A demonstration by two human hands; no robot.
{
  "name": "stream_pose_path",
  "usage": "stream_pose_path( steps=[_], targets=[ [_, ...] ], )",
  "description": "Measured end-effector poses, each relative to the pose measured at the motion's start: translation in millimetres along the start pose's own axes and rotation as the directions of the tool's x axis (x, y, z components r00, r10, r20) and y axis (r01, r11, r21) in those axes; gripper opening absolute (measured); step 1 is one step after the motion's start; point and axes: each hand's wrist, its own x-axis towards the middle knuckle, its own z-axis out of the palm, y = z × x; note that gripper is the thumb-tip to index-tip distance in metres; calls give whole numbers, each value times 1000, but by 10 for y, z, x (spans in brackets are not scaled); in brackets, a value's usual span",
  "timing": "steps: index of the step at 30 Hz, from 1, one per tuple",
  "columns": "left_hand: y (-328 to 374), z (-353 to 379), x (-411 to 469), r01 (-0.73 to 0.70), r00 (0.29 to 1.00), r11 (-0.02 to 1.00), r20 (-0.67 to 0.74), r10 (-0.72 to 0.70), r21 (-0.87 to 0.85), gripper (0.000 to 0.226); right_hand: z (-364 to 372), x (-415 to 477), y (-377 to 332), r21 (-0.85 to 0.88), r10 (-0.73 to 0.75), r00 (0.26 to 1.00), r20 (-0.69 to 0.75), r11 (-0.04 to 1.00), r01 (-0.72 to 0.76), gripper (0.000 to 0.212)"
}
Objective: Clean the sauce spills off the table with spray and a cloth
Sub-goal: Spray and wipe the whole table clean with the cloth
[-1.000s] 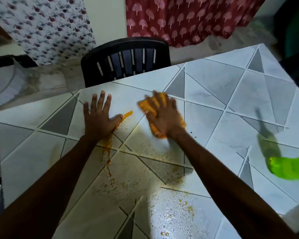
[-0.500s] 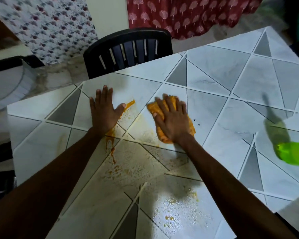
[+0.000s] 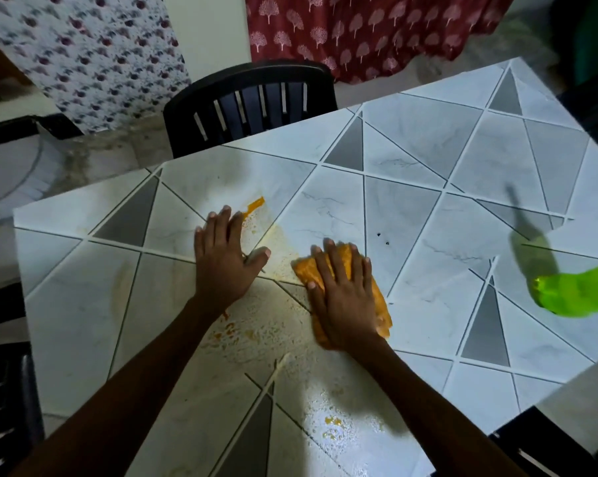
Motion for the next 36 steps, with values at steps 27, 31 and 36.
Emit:
stream_pose_path(
  steps=[27, 31, 36],
  targets=[
    [-178, 40, -350, 44, 980, 999, 195, -36, -33, 111, 21, 128, -68, 51, 31, 996, -82, 998, -27, 59],
    [-161, 5, -367, 60, 976, 997, 211, -48, -52, 112, 55, -1035, 229, 41, 65, 998, -2, 997, -64, 61],
    [-7, -13, -647, 22, 998, 997, -64, -27, -80, 87, -30, -1036, 462, 9, 107, 994, 30, 994, -108, 61]
  ],
)
